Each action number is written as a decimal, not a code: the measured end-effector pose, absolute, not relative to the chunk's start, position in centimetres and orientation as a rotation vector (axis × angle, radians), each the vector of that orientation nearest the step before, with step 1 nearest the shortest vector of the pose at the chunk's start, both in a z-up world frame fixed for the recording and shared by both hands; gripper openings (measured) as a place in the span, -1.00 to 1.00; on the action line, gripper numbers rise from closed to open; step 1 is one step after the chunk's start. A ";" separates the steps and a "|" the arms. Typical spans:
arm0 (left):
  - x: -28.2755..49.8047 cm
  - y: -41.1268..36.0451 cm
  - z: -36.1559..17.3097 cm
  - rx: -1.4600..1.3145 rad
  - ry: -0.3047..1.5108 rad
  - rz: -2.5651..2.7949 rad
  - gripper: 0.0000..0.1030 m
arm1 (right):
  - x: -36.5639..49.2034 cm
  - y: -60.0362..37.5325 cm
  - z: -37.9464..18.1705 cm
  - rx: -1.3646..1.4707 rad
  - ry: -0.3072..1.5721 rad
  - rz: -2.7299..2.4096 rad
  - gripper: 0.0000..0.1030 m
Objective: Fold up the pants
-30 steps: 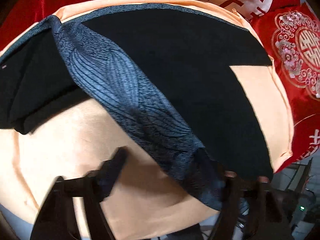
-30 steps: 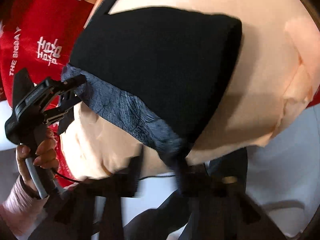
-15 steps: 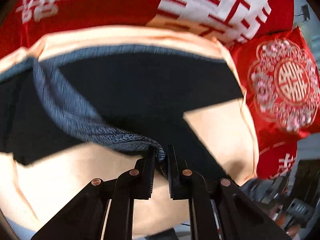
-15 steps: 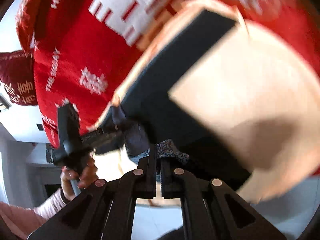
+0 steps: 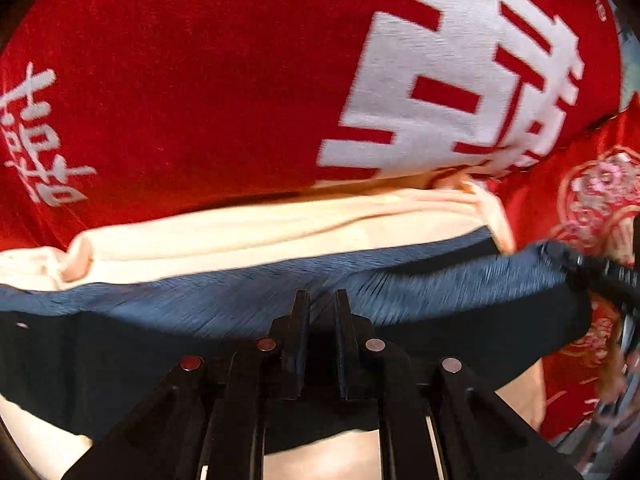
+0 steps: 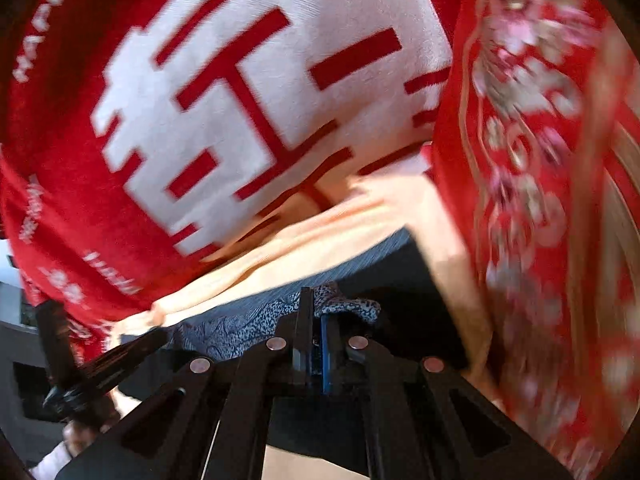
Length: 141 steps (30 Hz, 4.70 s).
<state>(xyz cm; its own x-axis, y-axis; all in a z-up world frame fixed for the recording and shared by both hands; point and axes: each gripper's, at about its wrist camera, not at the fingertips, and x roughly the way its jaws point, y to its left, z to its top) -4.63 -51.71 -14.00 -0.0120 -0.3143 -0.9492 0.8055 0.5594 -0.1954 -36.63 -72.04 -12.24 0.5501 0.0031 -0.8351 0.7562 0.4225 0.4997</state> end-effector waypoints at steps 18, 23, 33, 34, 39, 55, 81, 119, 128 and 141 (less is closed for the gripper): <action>-6.8 -49.4 -20.3 0.715 1.220 -0.739 0.72 | -38.8 -67.3 -15.1 0.853 1.074 -0.692 -0.39; -6.3 -50.8 -21.9 0.722 1.203 -0.714 0.72 | -35.4 -69.7 -17.6 0.782 1.060 -0.680 -0.43; -4.2 -50.7 -22.6 0.685 1.223 -0.664 0.75 | -32.5 -71.7 -18.9 0.744 1.105 -0.716 -0.30; -3.9 -50.3 -22.2 0.682 1.220 -0.662 0.75 | -32.9 -71.3 -18.4 0.756 1.105 -0.709 -0.24; -2.1 -46.3 -20.4 0.665 1.225 -0.619 0.75 | -35.6 -66.1 -15.9 0.772 1.102 -0.654 0.08; 4.9 -28.4 -19.8 0.616 1.301 -0.556 0.75 | -29.9 -47.6 -14.5 1.037 1.099 -0.406 0.10; 19.4 -17.1 -22.6 0.584 1.271 -0.478 0.75 | -13.1 -32.9 -20.2 1.330 0.959 -0.247 0.10; 3.6 -27.2 -22.2 0.825 1.206 -0.787 1.00 | -24.0 -40.2 -18.0 1.268 1.101 -0.554 -0.76; 5.9 -35.0 -18.9 0.610 1.193 -0.835 1.00 | -16.5 -48.7 -15.6 1.025 1.053 -0.433 -0.38; 9.1 -39.2 -24.3 0.461 1.264 -0.571 1.00 | -17.4 -57.3 -19.9 0.867 1.042 -0.586 -0.63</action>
<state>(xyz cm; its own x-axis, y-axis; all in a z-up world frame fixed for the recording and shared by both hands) 9.12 -39.19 -24.33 0.1974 -0.1450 -0.9696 0.6311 0.7756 0.0125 -17.43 -57.29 -19.88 0.4066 -0.0199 -0.9134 0.7702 0.5452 0.3310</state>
